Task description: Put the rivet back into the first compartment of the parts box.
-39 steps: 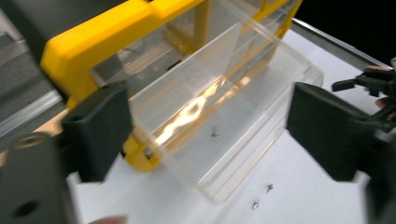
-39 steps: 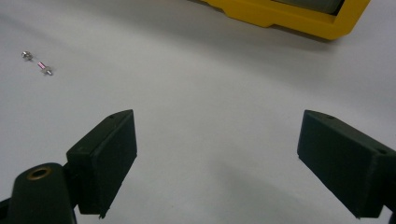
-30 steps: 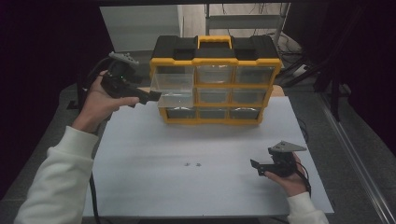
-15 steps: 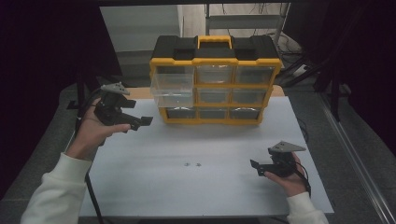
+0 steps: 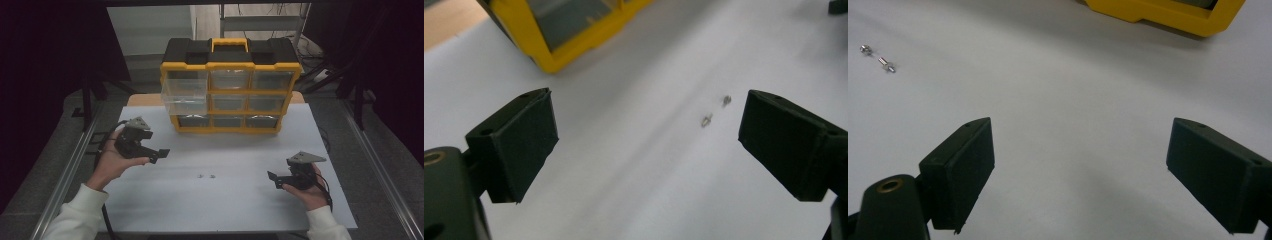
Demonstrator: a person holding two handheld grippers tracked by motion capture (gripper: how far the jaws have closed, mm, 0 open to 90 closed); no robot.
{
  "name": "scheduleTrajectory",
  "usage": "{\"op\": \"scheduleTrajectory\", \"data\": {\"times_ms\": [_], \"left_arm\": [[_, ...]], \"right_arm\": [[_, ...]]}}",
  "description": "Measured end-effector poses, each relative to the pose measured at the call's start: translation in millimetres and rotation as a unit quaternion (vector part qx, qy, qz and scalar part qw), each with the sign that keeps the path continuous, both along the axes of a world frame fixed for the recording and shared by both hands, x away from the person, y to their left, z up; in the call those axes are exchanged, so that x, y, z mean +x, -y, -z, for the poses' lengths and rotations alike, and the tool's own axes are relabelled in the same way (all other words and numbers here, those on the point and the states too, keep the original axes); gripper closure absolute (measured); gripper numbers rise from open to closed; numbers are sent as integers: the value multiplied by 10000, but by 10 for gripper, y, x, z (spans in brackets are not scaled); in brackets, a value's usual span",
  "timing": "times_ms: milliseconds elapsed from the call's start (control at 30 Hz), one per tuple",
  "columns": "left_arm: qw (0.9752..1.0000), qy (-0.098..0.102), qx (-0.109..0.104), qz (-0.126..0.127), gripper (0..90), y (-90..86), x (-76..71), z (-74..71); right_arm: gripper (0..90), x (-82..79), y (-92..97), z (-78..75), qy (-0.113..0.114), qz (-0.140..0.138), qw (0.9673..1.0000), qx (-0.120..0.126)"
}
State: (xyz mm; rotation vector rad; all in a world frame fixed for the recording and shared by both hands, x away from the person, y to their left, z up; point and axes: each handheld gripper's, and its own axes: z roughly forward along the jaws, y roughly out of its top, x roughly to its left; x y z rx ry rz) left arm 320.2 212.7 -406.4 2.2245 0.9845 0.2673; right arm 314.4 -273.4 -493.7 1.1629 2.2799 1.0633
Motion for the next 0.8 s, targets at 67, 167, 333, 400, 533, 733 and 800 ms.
{"op": "scheduleTrajectory", "data": {"times_ms": [67, 167, 333, 400, 533, 733, 800], "left_arm": [[9999, -75, 12, 74, 91, 49, -4, 87], [9998, -133, 87, 155, 93, 138, -4, 221], [9992, -233, 169, 260, 95, 266, -3, 372], [9989, -274, 191, 338, 97, 315, 2, 418], [9971, -391, 274, 585, 102, 472, 27, 532], [9941, -556, 386, 852, 117, 691, 84, 684], [9929, -624, 445, 912, 123, 787, 115, 752]], "right_arm": [[121, 1, -3, 3, 0, 5, 10000, -22], [121, 1, -4, 5, -5, 1, 10000, -28], [121, 1, -6, 8, -5, -3, 10000, -40], [121, 0, -9, 9, -7, -7, 10000, -45], [121, 0, -12, 11, -9, -5, 10000, -65], [121, 2, -13, 13, -14, 1, 10000, -58], [121, 3, -14, 16, -16, -11, 10000, -75]]}}
